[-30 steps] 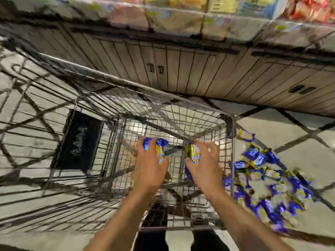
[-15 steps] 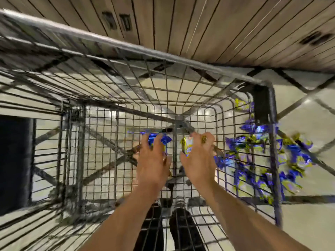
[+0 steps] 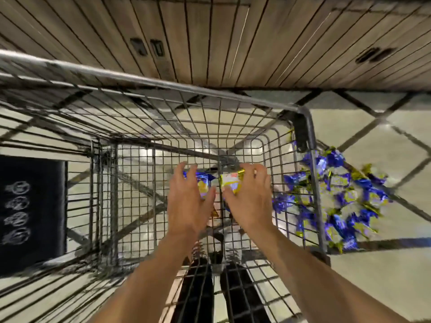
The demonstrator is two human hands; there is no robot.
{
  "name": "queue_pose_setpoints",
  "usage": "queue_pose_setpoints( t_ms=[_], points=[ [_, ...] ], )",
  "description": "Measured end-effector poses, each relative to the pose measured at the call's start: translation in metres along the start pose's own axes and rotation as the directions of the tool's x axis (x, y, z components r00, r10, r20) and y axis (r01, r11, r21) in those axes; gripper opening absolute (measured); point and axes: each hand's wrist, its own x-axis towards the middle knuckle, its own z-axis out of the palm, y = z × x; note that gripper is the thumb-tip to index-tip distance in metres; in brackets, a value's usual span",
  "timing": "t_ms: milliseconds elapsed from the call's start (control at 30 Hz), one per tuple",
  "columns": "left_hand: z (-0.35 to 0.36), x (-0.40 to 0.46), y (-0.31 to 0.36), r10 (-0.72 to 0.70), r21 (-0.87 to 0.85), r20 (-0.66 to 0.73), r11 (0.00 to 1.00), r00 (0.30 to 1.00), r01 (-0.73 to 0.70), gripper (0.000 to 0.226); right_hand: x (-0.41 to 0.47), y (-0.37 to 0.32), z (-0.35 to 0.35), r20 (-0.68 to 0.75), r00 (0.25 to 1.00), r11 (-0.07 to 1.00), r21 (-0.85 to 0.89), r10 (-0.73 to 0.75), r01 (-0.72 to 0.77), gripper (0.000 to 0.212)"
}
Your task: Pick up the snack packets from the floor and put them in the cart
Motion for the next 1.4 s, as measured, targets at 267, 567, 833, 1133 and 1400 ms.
queue_pose_setpoints(
  t_ms=[267, 567, 833, 1133, 1400],
  points=[
    [-0.152, -0.057, 0.116, 0.272, 0.143, -0.066, 0.955, 0.96, -0.261, 0.052, -0.048, -0.044, -0.183, -0.065, 0.992, 0.994, 0.0, -0.105, 0.105, 0.036],
    [-0.143, -0.139, 0.28, 0.557, 0.151, -0.045, 0.824, 0.829, -0.546, 0.072, -0.107, 0.069, -0.336, -0.255, 0.966, 0.996, -0.073, 0.037, -0.057, 0.058],
    [-0.019, -0.196, 0.386, 0.553, 0.174, 0.05, 0.815, 0.832, -0.552, 0.073, -0.138, 0.244, -0.396, -0.338, 0.933, 0.992, 0.039, 0.127, -0.121, 0.063],
    [0.168, -0.247, 0.474, 0.362, 0.043, 0.11, 0.929, 0.926, -0.368, 0.069, -0.108, 0.435, -0.411, -0.261, 0.951, 0.978, 0.171, 0.165, -0.122, 0.066],
    [0.338, -0.202, 0.42, 0.214, 0.044, 0.247, 0.972, 0.945, -0.232, 0.067, -0.08, 0.563, -0.273, -0.053, 0.956, 0.942, 0.196, 0.289, -0.273, 0.06]
  ],
)
